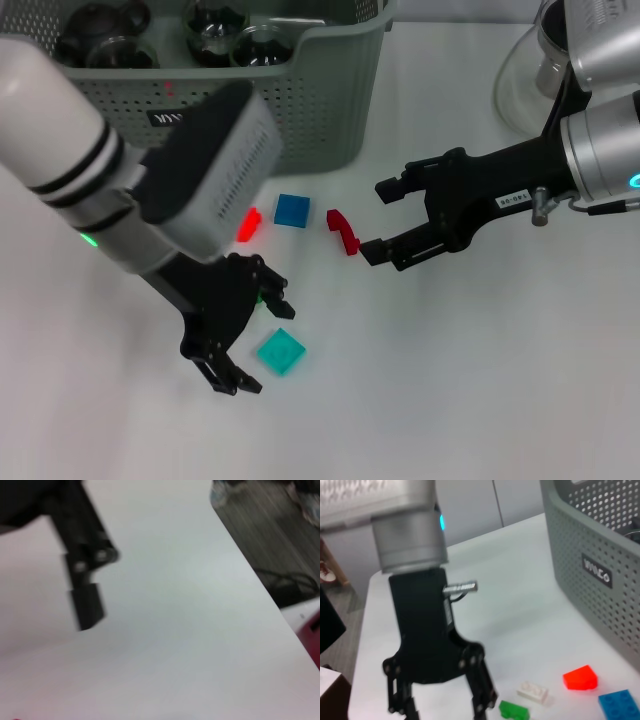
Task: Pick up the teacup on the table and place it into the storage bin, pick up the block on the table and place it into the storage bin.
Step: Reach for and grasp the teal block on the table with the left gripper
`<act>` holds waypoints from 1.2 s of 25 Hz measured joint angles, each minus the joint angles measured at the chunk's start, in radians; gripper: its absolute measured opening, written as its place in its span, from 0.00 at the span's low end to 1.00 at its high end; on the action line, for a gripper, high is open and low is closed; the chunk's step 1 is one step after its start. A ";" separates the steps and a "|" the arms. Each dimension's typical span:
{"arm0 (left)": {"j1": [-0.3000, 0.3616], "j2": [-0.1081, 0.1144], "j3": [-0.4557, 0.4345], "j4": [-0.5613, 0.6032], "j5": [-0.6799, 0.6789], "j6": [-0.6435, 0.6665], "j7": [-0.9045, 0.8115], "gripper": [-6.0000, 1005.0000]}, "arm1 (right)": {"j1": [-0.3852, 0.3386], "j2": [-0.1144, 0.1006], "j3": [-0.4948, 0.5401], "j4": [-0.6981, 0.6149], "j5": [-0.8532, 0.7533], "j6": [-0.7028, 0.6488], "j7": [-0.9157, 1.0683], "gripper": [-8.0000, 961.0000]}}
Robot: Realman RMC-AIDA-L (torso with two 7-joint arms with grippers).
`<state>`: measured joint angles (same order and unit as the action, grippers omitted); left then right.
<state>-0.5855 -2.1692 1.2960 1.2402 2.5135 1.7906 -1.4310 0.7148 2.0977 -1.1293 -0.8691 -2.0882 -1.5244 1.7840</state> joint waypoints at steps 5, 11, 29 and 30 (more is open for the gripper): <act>-0.014 -0.002 0.131 -0.009 0.049 -0.061 -0.028 0.84 | 0.016 0.001 -0.002 0.030 0.003 0.021 0.000 0.98; -0.016 0.000 0.191 -0.001 0.063 -0.091 -0.021 0.84 | 0.042 0.004 -0.007 0.083 0.006 0.035 0.003 0.98; -0.041 -0.003 0.372 0.013 0.095 -0.169 -0.025 0.84 | 0.037 0.005 -0.008 0.128 0.034 0.057 -0.001 0.96; -0.044 -0.004 0.374 0.008 0.094 -0.173 -0.026 0.84 | 0.038 0.005 -0.009 0.128 0.034 0.058 -0.003 0.96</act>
<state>-0.6291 -2.1729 1.6696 1.2478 2.6075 1.6176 -1.4572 0.7523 2.1031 -1.1384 -0.7414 -2.0540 -1.4667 1.7810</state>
